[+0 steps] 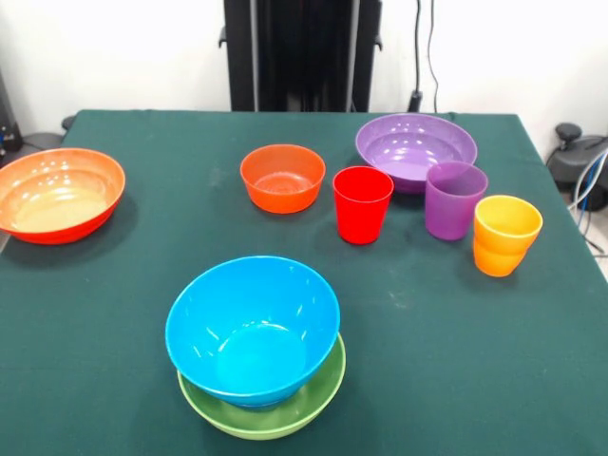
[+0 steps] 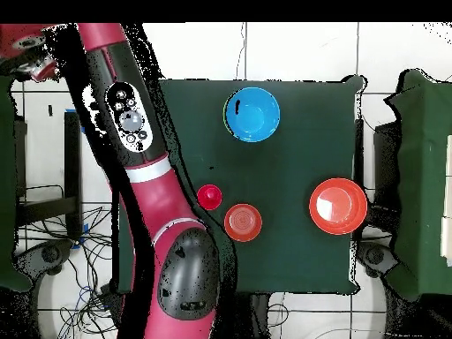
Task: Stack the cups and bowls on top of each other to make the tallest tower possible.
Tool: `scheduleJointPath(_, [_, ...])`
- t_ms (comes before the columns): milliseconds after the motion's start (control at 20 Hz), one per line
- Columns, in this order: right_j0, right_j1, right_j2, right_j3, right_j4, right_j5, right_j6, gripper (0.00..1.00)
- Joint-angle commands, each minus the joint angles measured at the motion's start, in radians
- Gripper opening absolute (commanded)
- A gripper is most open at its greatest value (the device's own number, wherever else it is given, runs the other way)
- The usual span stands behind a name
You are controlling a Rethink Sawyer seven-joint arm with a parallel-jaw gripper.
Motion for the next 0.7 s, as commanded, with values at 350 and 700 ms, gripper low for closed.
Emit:
scheduleJointPath(350, [-0.019, 0.008, -0.450, 0.261, 0.149, -0.216, 0.384, 1.00])
scheduleJointPath(700, [0.006, 0.002, -0.560, 0.297, 0.191, -0.310, 0.443, 1.00])
